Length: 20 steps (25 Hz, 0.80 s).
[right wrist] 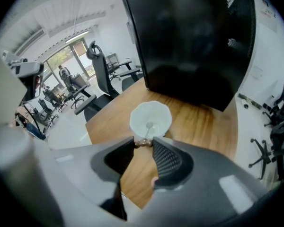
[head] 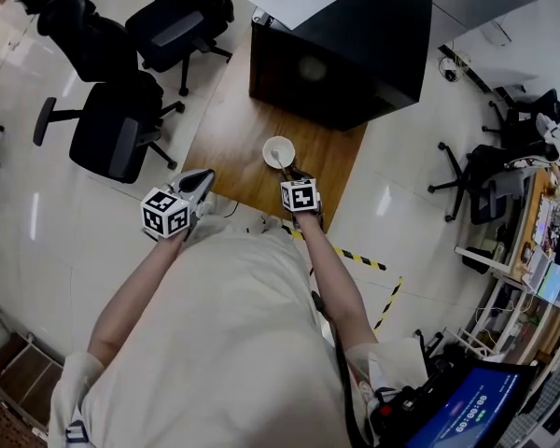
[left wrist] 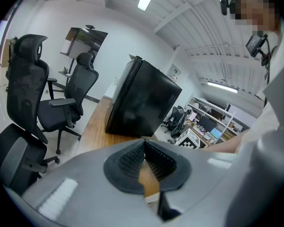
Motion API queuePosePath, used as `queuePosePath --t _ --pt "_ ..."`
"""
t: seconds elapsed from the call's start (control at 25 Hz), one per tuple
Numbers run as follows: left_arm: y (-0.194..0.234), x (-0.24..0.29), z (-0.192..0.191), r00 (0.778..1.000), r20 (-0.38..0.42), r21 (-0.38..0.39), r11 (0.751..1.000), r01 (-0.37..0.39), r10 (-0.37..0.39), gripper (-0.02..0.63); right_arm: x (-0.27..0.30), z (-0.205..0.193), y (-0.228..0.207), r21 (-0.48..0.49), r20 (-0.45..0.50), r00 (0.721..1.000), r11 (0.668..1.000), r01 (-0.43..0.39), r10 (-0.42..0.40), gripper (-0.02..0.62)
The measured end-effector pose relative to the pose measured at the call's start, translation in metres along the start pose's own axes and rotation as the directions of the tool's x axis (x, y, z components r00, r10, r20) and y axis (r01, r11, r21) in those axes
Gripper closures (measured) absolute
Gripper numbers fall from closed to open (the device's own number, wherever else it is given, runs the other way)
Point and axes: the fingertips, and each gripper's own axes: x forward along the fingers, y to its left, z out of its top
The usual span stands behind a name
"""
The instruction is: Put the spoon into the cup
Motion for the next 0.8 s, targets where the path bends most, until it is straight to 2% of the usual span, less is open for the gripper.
queuePosePath --t 0.28,0.36,0.56,0.72,0.8 --pt "0.000 -0.003 -0.004 1.000 0.002 -0.004 1.000 0.009 -0.009 0.606 0.007 0.004 -0.001 0.005 -0.008 1.000 1.000 -0.007 0.007 0.468" --pt "0.002 -0.005 -0.003 1.000 0.003 -0.001 1.000 0.014 -0.014 0.606 0.006 0.006 -0.003 0.009 -0.010 1.000 1.000 0.012 -0.012 0.468" --pt "0.005 -0.012 0.003 0.999 0.014 0.040 0.999 0.037 -0.037 0.606 0.007 0.007 -0.005 0.011 -0.003 0.999 0.999 0.035 -0.035 0.468" --pt "0.004 -0.021 0.004 0.995 0.022 0.051 0.994 0.092 -0.094 0.606 0.008 0.007 -0.003 0.025 0.012 0.998 0.998 0.059 -0.059 0.466" --pt "0.004 -0.027 0.005 0.991 0.022 0.048 0.990 0.130 -0.131 0.606 0.008 0.009 -0.001 0.033 0.021 0.996 0.996 0.086 -0.087 0.422"
